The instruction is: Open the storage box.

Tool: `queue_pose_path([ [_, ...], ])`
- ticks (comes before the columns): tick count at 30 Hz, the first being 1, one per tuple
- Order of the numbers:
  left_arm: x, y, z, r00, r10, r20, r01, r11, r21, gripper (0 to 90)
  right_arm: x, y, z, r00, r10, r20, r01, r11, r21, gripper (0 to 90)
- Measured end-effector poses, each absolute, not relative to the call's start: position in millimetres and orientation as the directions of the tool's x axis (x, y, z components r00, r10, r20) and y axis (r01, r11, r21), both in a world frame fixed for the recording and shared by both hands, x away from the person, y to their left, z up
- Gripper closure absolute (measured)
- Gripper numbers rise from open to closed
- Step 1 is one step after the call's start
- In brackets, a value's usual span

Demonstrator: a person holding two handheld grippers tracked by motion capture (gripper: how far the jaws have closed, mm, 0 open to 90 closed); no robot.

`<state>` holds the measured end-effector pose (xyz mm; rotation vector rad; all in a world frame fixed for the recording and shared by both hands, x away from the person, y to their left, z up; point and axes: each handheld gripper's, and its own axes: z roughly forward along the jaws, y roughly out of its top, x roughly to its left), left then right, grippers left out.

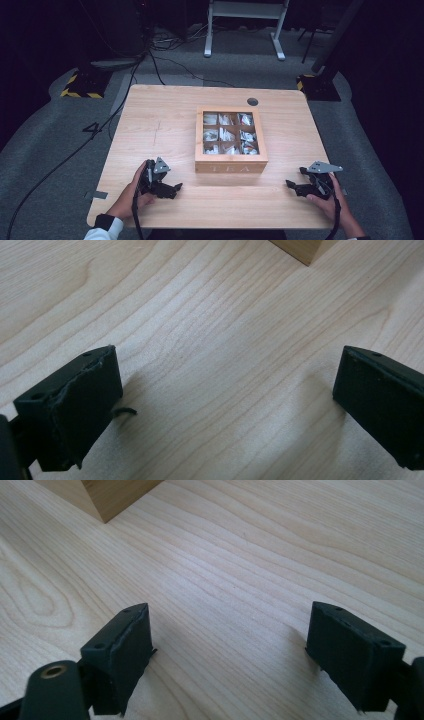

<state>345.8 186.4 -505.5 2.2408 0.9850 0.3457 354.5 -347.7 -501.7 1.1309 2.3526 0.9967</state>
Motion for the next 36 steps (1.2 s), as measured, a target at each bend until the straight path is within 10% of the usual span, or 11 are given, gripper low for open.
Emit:
queue_pose_path([
  [36,341,200,-506,0.737,0.676,-0.019,0.515,-0.543,0.663,0.5,384,-240,-429,-0.81,0.58,-0.081,0.309,0.54,0.783,24.9],
])
